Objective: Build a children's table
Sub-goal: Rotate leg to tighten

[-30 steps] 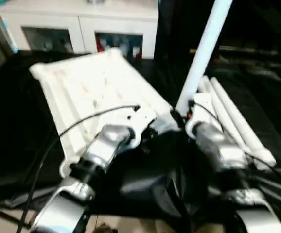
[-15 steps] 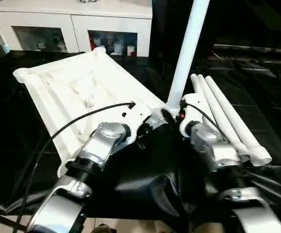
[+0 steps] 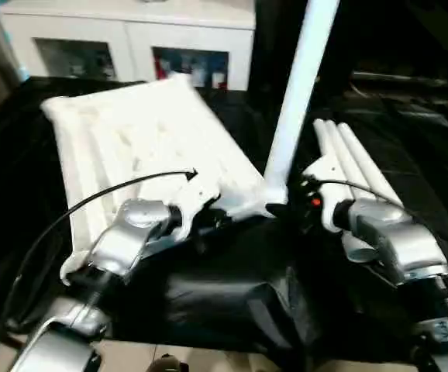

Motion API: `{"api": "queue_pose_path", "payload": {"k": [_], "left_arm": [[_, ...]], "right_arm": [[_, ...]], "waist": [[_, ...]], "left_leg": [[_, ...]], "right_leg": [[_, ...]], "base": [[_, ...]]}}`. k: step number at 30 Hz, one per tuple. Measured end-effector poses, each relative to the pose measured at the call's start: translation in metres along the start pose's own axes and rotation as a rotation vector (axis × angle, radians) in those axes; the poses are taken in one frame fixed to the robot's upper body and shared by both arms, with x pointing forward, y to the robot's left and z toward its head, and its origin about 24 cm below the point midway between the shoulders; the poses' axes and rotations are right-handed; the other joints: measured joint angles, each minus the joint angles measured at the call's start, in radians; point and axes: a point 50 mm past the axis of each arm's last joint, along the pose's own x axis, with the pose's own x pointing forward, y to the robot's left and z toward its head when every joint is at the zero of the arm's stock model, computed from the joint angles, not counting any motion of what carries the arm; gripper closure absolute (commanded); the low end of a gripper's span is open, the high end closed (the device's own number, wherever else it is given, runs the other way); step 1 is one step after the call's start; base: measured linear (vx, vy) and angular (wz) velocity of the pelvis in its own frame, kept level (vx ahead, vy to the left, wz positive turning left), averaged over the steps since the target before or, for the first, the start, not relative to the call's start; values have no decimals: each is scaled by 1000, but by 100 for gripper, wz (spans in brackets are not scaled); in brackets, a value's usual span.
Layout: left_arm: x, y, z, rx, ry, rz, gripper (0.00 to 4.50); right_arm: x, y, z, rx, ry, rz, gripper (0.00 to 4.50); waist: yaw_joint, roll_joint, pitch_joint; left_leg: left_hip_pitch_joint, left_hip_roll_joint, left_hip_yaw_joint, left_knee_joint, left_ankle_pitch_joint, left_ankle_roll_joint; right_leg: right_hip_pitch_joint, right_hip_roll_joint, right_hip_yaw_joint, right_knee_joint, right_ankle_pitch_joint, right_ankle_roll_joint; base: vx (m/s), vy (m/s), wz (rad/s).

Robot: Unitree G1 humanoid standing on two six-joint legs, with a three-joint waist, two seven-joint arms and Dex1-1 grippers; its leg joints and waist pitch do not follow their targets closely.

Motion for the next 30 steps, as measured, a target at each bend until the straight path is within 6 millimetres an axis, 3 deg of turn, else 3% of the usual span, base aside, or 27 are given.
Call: {"api": "queue_pose_path", "payload": {"k": [7, 8, 24, 30], "left_arm": [[-4, -3, 2, 24, -2, -23, 450], [-4, -3, 1, 26, -1, -22, 450], [-6, -3, -1, 25, 6, -24, 450], [-2, 0, -4, -1, 38, 44, 450]], "right_arm": [[0, 4, 4, -6, -4, 35, 9], [1, 5, 4, -9, 0, 47, 34], [1, 6, 2, -22, 19, 66, 168], [19, 10, -8, 101, -21, -38, 175]], "waist": [[-7, 0, 0], [-8, -1, 0], [-11, -1, 1], [-21, -2, 1]], "left_leg": [[0, 0, 0, 0, 0, 0], [0, 0, 0, 0, 0, 0], [0, 0, 0, 0, 0, 0], [0, 0, 0, 0, 0, 0]], "right_leg": [[-1, 0, 0, 1, 0, 0], [-1, 0, 0, 0, 0, 1], [-1, 0, 0, 0, 0, 1], [-1, 0, 0, 1, 0, 0]], "base": [[0, 0, 0], [0, 0, 0], [0, 0, 0], [0, 0, 0]]}}
